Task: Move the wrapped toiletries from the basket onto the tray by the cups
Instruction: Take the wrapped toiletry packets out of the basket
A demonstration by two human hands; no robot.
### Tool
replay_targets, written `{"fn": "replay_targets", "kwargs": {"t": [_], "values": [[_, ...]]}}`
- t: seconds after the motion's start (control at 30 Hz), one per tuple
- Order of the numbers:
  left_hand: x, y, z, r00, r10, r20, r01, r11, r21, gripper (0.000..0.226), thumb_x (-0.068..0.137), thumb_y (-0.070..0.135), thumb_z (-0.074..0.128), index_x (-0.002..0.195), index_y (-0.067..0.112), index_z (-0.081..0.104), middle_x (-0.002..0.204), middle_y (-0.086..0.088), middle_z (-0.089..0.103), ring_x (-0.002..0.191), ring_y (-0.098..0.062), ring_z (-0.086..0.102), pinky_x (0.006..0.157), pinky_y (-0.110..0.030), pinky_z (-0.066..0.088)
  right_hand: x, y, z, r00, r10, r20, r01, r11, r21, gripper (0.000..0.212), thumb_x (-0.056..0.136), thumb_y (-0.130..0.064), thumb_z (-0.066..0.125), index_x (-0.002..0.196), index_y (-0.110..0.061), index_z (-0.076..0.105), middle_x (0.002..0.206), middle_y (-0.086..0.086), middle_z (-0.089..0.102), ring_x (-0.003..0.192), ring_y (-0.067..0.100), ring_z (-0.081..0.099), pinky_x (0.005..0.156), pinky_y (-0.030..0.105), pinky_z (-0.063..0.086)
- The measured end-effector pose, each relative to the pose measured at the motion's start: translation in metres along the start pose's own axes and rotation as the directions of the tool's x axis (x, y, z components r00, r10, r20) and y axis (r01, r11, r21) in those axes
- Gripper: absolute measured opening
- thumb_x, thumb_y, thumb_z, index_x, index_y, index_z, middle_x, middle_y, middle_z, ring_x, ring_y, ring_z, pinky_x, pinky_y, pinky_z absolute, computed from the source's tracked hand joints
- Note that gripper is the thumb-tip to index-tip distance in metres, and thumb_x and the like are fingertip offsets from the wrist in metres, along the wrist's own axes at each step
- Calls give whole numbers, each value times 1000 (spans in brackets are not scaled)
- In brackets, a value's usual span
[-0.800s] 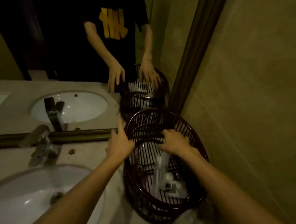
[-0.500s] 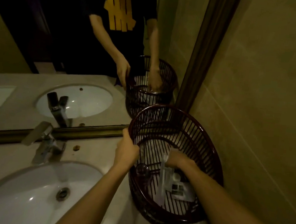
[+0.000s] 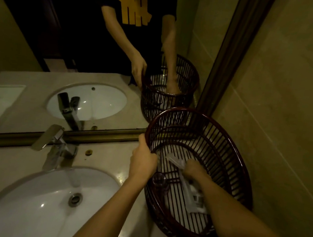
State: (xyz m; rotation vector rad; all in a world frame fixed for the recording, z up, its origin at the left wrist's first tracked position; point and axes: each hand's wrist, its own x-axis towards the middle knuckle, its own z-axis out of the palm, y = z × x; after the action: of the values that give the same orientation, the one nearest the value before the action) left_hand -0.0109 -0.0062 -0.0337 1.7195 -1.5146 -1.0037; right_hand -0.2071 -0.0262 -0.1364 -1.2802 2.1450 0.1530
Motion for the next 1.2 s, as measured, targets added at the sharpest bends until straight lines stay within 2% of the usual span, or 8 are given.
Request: {"fn": "replay_targets", "kwargs": {"t": [0.17, 0.27, 0.37, 0.47, 0.53, 0.63, 0.97, 1.2], "values": [[-5, 4, -5, 1000, 3, 11, -3, 1000, 4, 68, 91, 24, 60, 150, 29, 25, 127, -11, 59, 91, -17, 58, 74, -32, 50, -4, -5, -27, 999, -43, -26, 47, 989, 143, 9, 87, -8, 68, 96, -7, 68, 97, 13, 67, 83, 23, 67, 69, 34, 59], [-11, 9, -9, 954, 266, -141, -234, 950, 207, 80, 92, 19, 60, 157, 24, 12, 155, -15, 31, 141, -30, 31, 112, -49, 36, -17, -10, -64, 984, -160, -75, 176, 924, 339, 15, 81, -9, 74, 81, -16, 61, 80, 3, 62, 69, 14, 60, 60, 28, 50], [-19, 24, -7, 890, 410, -200, -418, 909, 1, 73, 94, 23, 59, 155, 25, 21, 153, -4, 37, 141, -16, 34, 114, -35, 35, -54, -9, -104, 946, -287, -150, 320, 753, 575, 23, 73, -19, 80, 91, -15, 67, 74, 0, 72, 69, 15, 71, 61, 27, 53], [-28, 41, -2, 988, 29, 155, 67, 812, -579, 61, 93, 44, 60, 148, 27, 40, 134, 1, 58, 126, -20, 55, 97, -32, 49, -93, -9, -127, 889, -425, -172, 404, 547, 734, 36, 75, -22, 83, 108, -21, 70, 95, 1, 80, 87, 16, 78, 71, 28, 60], [-28, 46, 1, 813, -94, 574, 551, 444, -707, 60, 90, 56, 57, 137, 19, 56, 123, -12, 67, 115, -32, 64, 91, -45, 54, -116, -12, -130, 872, -461, -165, 417, 521, 745, 37, 80, -18, 82, 114, -19, 68, 100, 7, 79, 92, 22, 78, 78, 36, 63], [-30, 40, 2, 663, 65, 746, 729, 174, -662, 68, 91, 60, 54, 133, 7, 61, 130, -21, 64, 123, -39, 59, 104, -57, 45, -143, -17, -124, 877, -449, -169, 449, 643, 621, 30, 85, -21, 80, 108, -8, 66, 101, 19, 74, 92, 33, 74, 80, 46, 63], [-24, 30, 18, 739, 36, 673, 641, 270, -719, 33, 102, 20, 49, 133, 12, 55, 98, -16, 74, 89, -28, 73, 66, -32, 57, -141, 14, -139, 851, -331, -407, 487, 788, 376, 4, 92, -25, 72, 89, -23, 75, 77, -2, 76, 71, 11, 74, 62, 20, 57], [-18, 30, 25, 767, 27, 641, 604, 304, -737, 35, 95, 13, 59, 130, 8, 53, 77, -8, 60, 65, -17, 58, 48, -24, 47, -68, 15, -51, 975, 17, 222, 34, 974, -223, 38, 94, -17, 69, 128, -3, 61, 126, 16, 66, 112, 30, 69, 82, 25, 60]]}}
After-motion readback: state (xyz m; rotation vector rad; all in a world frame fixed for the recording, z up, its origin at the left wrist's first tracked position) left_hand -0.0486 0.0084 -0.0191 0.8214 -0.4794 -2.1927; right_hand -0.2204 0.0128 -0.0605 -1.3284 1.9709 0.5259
